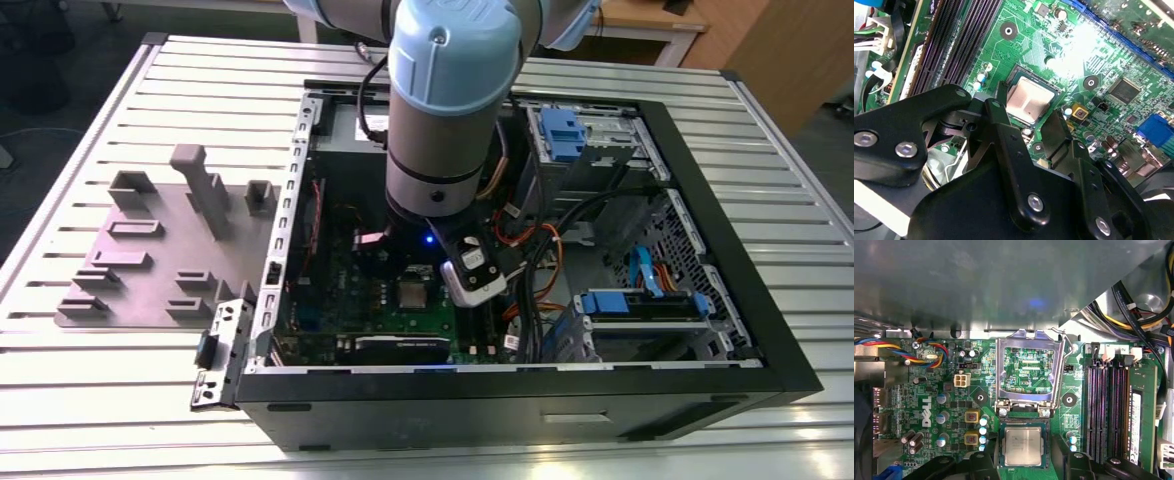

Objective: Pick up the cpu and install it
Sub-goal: 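Place the cpu into insertion slot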

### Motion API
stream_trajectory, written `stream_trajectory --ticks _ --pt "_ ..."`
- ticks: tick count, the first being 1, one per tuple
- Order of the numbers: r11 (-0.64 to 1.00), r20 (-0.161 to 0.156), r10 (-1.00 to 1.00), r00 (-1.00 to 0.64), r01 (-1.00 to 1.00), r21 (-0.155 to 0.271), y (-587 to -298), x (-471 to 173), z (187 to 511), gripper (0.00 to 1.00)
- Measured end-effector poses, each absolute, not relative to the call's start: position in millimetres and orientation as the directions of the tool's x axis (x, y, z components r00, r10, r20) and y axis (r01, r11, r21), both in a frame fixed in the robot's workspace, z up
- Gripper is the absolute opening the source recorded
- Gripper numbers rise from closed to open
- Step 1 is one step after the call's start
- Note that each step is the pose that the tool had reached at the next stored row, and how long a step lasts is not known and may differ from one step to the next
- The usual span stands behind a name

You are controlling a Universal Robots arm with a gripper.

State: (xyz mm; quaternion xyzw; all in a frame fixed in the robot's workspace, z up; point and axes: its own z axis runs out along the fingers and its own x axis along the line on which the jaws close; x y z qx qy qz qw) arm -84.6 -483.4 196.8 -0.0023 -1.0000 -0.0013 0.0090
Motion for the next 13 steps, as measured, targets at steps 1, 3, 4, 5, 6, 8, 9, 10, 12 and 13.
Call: stream_trajectory --ticks 1,3,4,5,6,8,9,10,12,13 --pt "1.000 0.018 0.005 -1.000 0.005 0.003 -483.4 -84.6 196.8 0.54" --pt "1.000 0.018 0.005 -1.000 0.005 0.005 -483.4 -84.6 196.8 0.54" --pt "1.000 0.018 0.005 -1.000 0.005 0.005 -483.4 -84.6 196.8 0.54" --pt "1.000 0.018 0.005 -1.000 0.005 0.007 -483.4 -84.6 196.8 0.54" --pt "1.000 0.018 0.005 -1.000 0.005 0.010 -483.4 -84.6 196.8 0.54" --pt "1.000 0.018 0.005 -1.000 0.005 0.010 -483.4 -84.6 196.8 0.54" --pt "1.000 0.018 0.005 -1.000 0.005 0.010 -483.4 -84.6 196.8 0.54" --pt "1.000 0.018 0.005 -1.000 0.005 0.010 -483.4 -84.6 196.8 0.54" --pt "1.000 0.018 0.005 -1.000 0.005 0.010 -483.4 -84.6 196.8 0.54" --pt "1.000 0.018 0.005 -1.000 0.005 0.010 -483.4 -84.6 196.8 0.54"
